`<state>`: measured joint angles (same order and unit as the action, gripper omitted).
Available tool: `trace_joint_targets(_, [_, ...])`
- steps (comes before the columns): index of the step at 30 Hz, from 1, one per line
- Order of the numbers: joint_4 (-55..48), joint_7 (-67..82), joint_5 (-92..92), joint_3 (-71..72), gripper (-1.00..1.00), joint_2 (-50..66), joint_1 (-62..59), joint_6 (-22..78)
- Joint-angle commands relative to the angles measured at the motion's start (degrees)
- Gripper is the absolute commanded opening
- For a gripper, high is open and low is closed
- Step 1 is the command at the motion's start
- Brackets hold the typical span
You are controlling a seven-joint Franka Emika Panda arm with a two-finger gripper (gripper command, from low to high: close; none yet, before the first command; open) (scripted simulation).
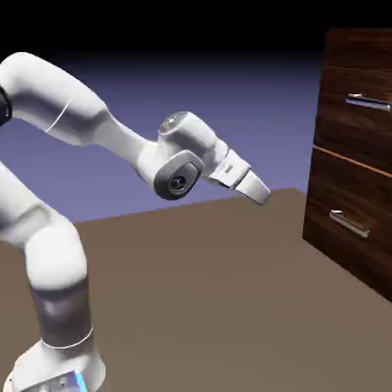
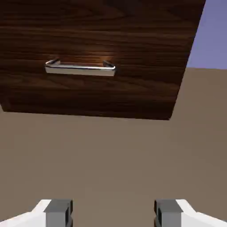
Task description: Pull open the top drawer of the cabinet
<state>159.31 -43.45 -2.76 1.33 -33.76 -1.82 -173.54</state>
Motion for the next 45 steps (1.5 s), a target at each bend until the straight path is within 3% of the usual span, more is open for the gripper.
trace_joint_targets(1, [-1.41, -0.82, -2.29, 1.11, 0.0, -0.91, -2.08, 0.39])
trace_joint_targets(45, [-63.23, -36.89, -103.09, 49.67, 0.0, -40.94, -93.44, 17.43])
